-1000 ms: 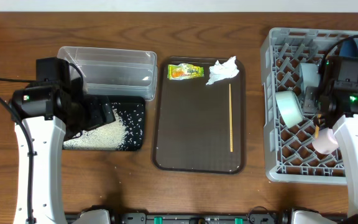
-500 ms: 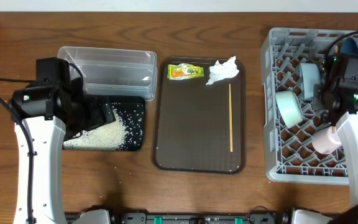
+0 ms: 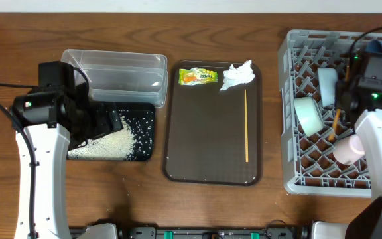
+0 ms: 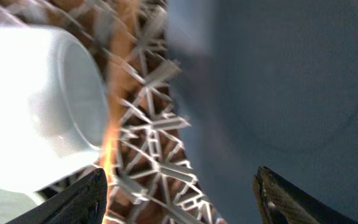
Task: Sort waste into correct bins and load items into the dishwasher rack
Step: 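Withdraw the right gripper from the rack back to the brown tray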
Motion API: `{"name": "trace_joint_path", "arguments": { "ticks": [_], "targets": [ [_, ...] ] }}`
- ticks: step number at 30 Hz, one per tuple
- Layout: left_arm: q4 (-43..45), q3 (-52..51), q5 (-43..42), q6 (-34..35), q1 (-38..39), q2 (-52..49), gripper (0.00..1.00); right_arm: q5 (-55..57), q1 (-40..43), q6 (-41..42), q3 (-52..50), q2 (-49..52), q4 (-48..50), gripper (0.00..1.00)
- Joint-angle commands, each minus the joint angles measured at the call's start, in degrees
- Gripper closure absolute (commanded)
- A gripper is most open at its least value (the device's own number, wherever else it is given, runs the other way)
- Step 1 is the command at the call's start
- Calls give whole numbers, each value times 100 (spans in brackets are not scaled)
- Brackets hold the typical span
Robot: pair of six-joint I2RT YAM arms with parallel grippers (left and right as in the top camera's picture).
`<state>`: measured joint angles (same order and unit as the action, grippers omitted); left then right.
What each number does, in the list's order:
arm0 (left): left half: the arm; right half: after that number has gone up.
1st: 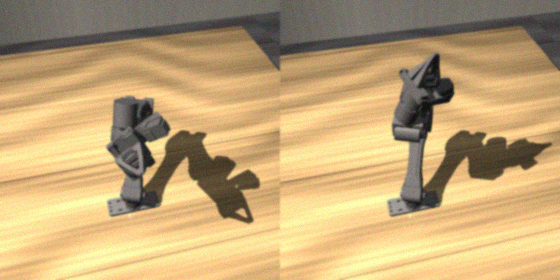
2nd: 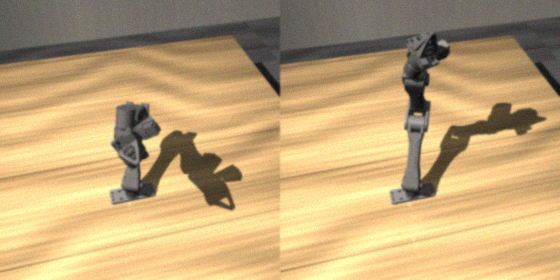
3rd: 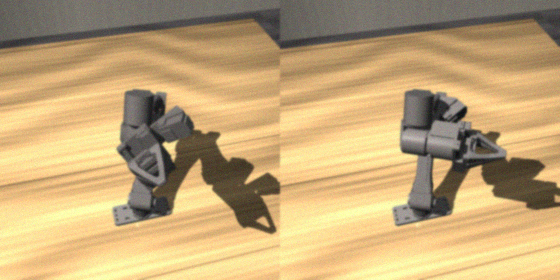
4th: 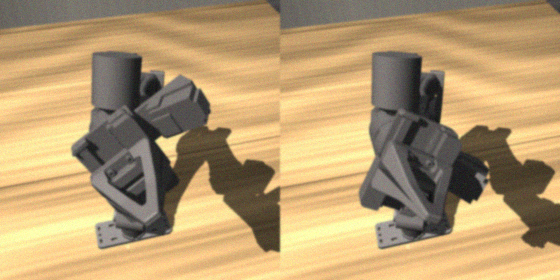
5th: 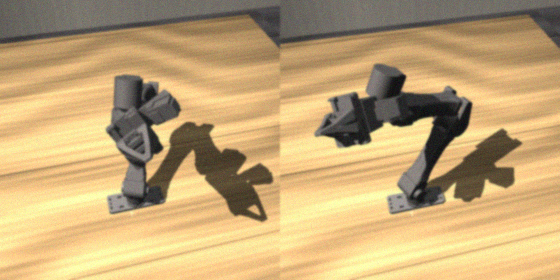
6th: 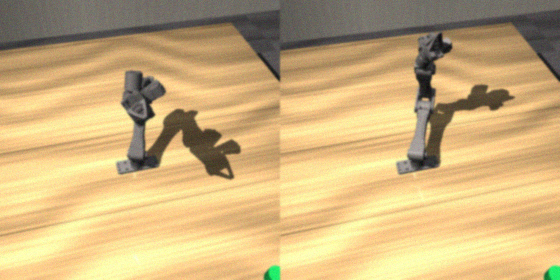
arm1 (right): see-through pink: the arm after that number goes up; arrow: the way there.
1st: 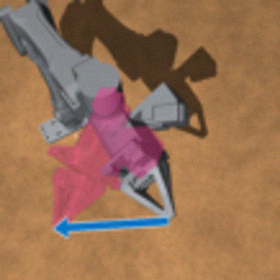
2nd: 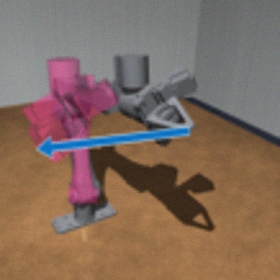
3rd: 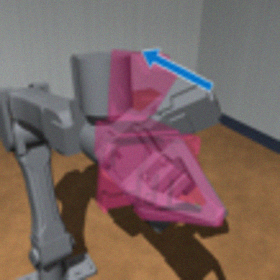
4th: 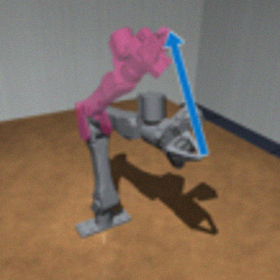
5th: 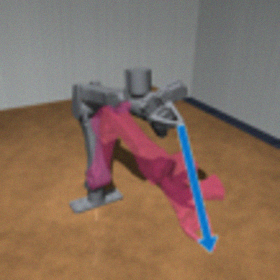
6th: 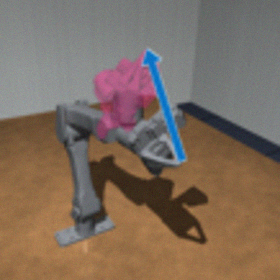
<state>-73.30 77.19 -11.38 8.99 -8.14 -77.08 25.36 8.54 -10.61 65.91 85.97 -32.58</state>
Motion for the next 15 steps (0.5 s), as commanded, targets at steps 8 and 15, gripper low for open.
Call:
{"name": "trace_joint_path", "arguments": {
  "ticks": [8,15],
  "targets": [
    [-20,68,72,9,-20,61,4,-787,-2002,120,127,-848,-103,40],
    [-20,68,72,7,-20,61,4,-1401,-2835,1635,76,-525,-461,57]
  ]
}}
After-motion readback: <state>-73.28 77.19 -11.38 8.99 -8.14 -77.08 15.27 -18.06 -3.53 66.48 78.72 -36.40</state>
